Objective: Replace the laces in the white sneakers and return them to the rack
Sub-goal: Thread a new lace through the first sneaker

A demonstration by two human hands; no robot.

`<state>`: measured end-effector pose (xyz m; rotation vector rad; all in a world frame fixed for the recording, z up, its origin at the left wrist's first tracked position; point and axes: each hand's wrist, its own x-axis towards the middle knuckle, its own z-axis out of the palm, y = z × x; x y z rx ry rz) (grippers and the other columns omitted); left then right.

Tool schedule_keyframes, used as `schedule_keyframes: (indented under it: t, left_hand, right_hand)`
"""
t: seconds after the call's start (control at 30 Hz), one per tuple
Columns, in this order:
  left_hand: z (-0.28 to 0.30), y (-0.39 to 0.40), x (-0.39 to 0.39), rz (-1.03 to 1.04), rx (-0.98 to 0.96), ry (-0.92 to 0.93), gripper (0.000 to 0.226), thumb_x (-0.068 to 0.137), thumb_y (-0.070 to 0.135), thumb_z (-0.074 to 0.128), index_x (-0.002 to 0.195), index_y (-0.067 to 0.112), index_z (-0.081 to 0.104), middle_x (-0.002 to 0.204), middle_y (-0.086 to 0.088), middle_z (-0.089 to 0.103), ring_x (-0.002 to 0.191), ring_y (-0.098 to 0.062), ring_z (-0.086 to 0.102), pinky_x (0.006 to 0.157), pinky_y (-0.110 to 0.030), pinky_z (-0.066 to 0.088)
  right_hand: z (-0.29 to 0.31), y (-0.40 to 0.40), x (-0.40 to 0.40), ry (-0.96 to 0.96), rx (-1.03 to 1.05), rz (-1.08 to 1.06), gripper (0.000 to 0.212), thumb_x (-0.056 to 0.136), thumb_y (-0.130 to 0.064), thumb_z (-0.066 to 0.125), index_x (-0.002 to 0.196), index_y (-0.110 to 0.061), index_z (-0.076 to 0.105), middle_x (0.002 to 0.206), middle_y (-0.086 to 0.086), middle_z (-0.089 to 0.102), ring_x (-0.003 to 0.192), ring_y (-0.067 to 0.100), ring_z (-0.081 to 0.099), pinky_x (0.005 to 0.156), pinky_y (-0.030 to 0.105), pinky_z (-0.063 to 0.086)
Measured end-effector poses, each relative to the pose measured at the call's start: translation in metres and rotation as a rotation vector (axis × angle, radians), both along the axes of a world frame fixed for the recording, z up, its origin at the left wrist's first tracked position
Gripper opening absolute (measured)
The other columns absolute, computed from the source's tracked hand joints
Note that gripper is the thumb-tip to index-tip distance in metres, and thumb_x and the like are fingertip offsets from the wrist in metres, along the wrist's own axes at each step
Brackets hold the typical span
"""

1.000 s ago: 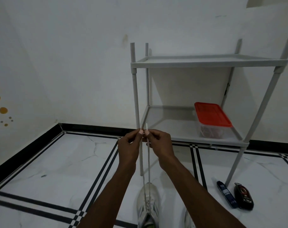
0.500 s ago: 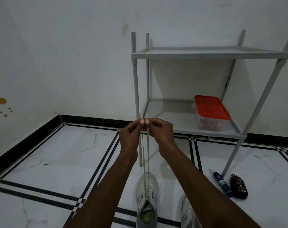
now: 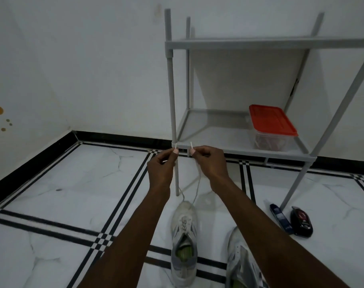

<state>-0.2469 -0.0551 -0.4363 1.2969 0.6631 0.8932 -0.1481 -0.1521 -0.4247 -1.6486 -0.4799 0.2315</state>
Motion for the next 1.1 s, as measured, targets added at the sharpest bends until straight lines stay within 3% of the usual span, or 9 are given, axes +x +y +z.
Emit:
schedule_keyframes:
  t: [0.07,0.17,0.3,0.37,0.47,0.63,0.77,0.87,1.1]
  left_hand:
    - [-0.033,0.005,-0.01,0.036,-0.013,0.065,0.011,0.09,0.026,0.075,0.099,0.02,0.076,0.091,-0.002,0.075,0.079,-0.012,0.069,0.071,-0.024,0.05]
    - [-0.093,0.008,-0.028,0.107,-0.067,0.164,0.01,0.091,0.023,0.075,0.097,0.016,0.076,0.083,-0.005,0.073,0.074,-0.014,0.069,0.079,-0.034,0.055]
    - [-0.172,0.002,-0.051,0.175,-0.126,0.284,0.018,0.092,0.017,0.073,0.104,0.004,0.074,0.081,-0.01,0.073,0.073,-0.018,0.069,0.084,-0.041,0.06]
    - [-0.199,-0.003,-0.059,0.181,-0.116,0.325,0.031,0.092,0.019,0.072,0.119,0.003,0.068,0.089,-0.01,0.074,0.083,-0.021,0.071,0.091,-0.044,0.058]
    - [-0.228,-0.014,-0.068,0.122,0.039,0.457,0.044,0.094,0.017,0.07,0.135,0.017,0.055,0.105,-0.001,0.073,0.093,-0.013,0.069,0.087,-0.027,0.054]
    - [-0.259,-0.034,-0.074,-0.153,0.335,0.626,0.019,0.095,0.021,0.069,0.111,0.014,0.075,0.108,-0.001,0.074,0.1,-0.015,0.068,0.088,-0.028,0.055]
    - [-0.26,-0.035,-0.075,-0.129,0.387,0.647,0.012,0.093,0.024,0.072,0.092,0.014,0.077,0.089,0.002,0.075,0.085,-0.009,0.069,0.076,-0.015,0.05]
    - [-0.258,-0.034,-0.075,-0.12,0.414,0.673,0.014,0.092,0.021,0.072,0.08,0.014,0.069,0.077,0.006,0.071,0.076,-0.004,0.067,0.068,-0.013,0.048]
    - [-0.263,-0.04,-0.082,-0.113,0.489,0.697,0.016,0.094,0.011,0.067,0.08,0.01,0.06,0.072,0.001,0.064,0.066,-0.015,0.058,0.06,-0.01,0.04]
  right_hand:
    - [-0.029,-0.011,0.006,0.022,-0.079,-0.044,0.008,0.089,-0.023,0.074,0.094,-0.018,0.078,0.086,-0.006,0.074,0.077,0.002,0.065,0.068,0.013,0.046]
    - [-0.084,-0.03,0.014,0.111,-0.141,-0.081,0.004,0.088,-0.02,0.074,0.085,-0.019,0.076,0.081,-0.003,0.073,0.075,0.013,0.066,0.066,0.022,0.052]
    - [-0.162,-0.052,0.008,0.208,-0.25,-0.079,0.009,0.09,-0.019,0.071,0.092,-0.012,0.076,0.083,0.004,0.074,0.066,0.015,0.067,0.053,0.02,0.046]
    - [-0.194,-0.056,0.002,0.257,-0.291,-0.038,0.018,0.09,-0.019,0.072,0.105,-0.009,0.072,0.087,0.008,0.074,0.069,0.017,0.069,0.06,0.025,0.051]
    - [-0.231,-0.058,-0.01,0.181,-0.395,0.152,0.049,0.089,-0.023,0.073,0.133,-0.009,0.057,0.099,0.003,0.073,0.092,0.022,0.07,0.085,0.04,0.057]
    - [-0.25,-0.066,-0.031,-0.086,-0.47,0.494,0.024,0.093,-0.025,0.069,0.114,-0.013,0.073,0.11,-0.002,0.073,0.099,0.009,0.067,0.083,0.008,0.048]
    - [-0.256,-0.069,-0.031,-0.197,-0.489,0.497,0.012,0.092,-0.025,0.07,0.093,-0.014,0.075,0.092,-0.004,0.075,0.089,0.008,0.069,0.082,0.022,0.054]
    - [-0.259,-0.068,-0.034,-0.234,-0.512,0.475,0.013,0.094,-0.024,0.067,0.09,-0.012,0.071,0.088,-0.002,0.074,0.086,0.01,0.069,0.08,0.03,0.055]
    - [-0.263,-0.077,-0.039,-0.17,-0.58,0.456,0.011,0.091,-0.02,0.065,0.085,-0.012,0.068,0.098,0.0,0.075,0.093,0.014,0.069,0.082,0.03,0.054]
